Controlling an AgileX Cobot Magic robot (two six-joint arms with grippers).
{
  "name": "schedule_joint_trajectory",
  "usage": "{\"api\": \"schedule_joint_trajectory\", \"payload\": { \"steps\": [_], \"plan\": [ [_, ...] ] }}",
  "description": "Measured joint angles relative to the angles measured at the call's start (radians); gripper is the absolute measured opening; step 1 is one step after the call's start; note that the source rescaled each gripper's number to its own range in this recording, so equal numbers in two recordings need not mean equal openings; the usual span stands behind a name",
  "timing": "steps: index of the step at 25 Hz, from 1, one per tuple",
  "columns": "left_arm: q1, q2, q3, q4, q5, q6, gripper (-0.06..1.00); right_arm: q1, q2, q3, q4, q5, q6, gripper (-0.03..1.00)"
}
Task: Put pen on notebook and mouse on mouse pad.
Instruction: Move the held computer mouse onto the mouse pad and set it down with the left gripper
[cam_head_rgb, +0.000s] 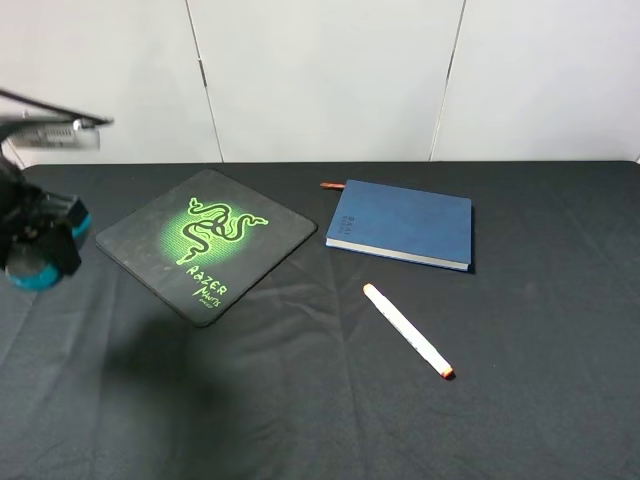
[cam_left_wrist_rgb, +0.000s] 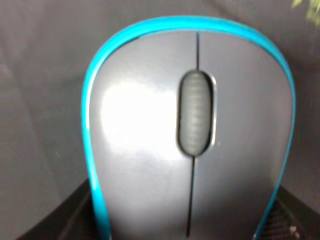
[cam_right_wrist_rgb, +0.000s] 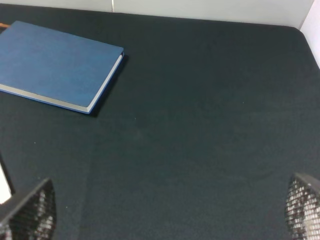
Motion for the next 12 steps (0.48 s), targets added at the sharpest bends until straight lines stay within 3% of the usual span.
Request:
{"api": "schedule_joint_trajectory", "payload": {
  "steps": [7, 12],
  "plan": [
    [0.0, 0.018, -0.104, 0.004, 0.002, 0.004, 0.0, 0.0, 0.0, 0.0, 0.0, 0.0, 0.0, 1.0],
    [0.0, 0.138, -0.175, 0.004, 0.002, 0.008, 0.0, 0.0, 0.0, 0.0, 0.0, 0.0, 0.0, 1.0]
  ]
}}
